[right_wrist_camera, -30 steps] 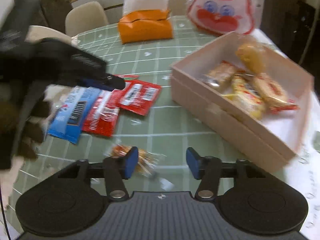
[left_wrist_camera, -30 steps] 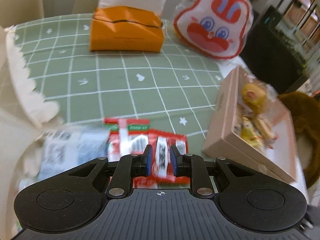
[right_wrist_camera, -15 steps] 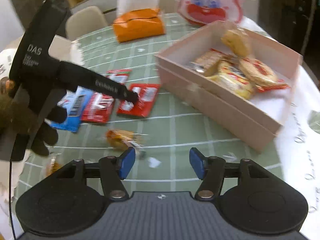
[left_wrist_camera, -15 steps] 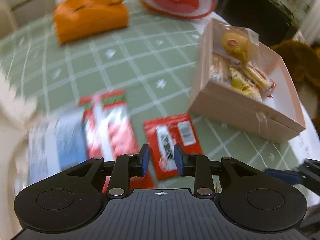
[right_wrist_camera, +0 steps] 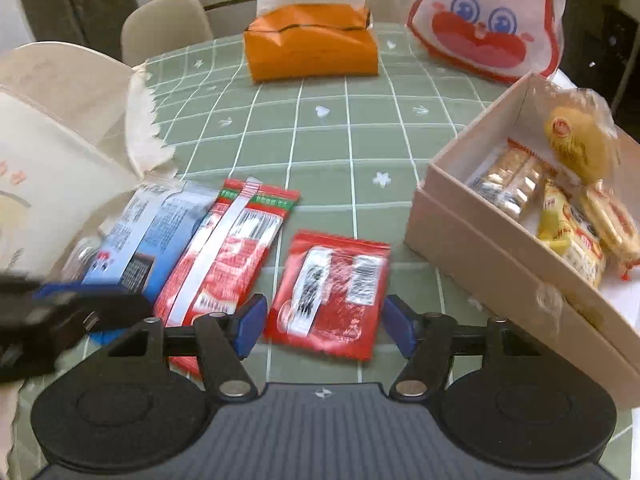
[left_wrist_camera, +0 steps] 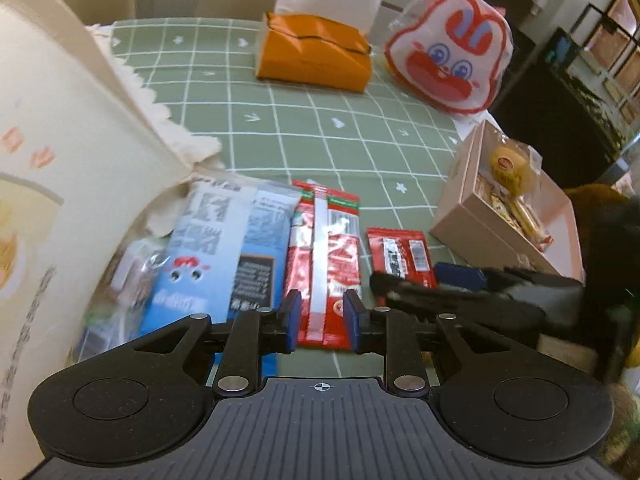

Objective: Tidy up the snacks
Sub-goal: 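Grasp the small orange-wrapped candy with the left gripper while the right gripper grasps the red packet, then carry the candy and red packet over the pink box and open both grippers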

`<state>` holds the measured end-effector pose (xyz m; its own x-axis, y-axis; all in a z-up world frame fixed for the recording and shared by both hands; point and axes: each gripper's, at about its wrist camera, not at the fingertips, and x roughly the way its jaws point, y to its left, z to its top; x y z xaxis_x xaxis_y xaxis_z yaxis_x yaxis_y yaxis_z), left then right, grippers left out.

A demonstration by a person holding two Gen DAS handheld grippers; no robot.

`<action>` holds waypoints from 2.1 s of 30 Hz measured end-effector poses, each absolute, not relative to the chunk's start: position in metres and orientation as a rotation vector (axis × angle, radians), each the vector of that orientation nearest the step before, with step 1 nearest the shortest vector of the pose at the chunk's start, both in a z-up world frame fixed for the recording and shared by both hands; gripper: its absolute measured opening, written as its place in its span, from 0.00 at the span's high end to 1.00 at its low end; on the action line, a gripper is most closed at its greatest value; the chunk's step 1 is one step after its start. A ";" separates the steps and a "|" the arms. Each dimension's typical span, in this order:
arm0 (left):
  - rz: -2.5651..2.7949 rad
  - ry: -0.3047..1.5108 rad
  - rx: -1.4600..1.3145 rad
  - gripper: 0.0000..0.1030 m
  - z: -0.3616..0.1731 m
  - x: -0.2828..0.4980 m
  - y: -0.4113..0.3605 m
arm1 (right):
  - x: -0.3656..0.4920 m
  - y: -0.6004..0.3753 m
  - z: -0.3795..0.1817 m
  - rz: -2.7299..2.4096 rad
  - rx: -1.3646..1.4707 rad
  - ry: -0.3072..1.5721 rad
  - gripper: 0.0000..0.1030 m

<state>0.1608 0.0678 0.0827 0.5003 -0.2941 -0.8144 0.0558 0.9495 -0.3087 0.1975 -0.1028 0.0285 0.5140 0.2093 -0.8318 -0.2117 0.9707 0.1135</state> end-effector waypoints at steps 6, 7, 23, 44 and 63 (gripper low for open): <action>-0.300 1.045 -0.306 0.74 0.076 0.148 0.067 | 0.190 -0.108 0.032 0.253 -0.070 1.049 0.47; -0.326 1.055 -0.314 0.74 0.076 0.147 0.063 | 0.186 -0.115 0.034 0.253 -0.072 1.056 0.47; -0.334 1.158 -0.195 0.60 0.051 0.146 -0.032 | 0.080 -0.167 0.036 0.221 -0.114 1.027 0.44; -0.224 1.121 -0.101 0.69 0.052 0.153 -0.049 | 0.046 -0.215 0.030 0.213 -0.072 0.951 0.24; -0.444 1.206 -0.049 0.72 0.057 0.070 -0.044 | 0.061 -0.191 0.042 0.213 -0.082 1.003 0.45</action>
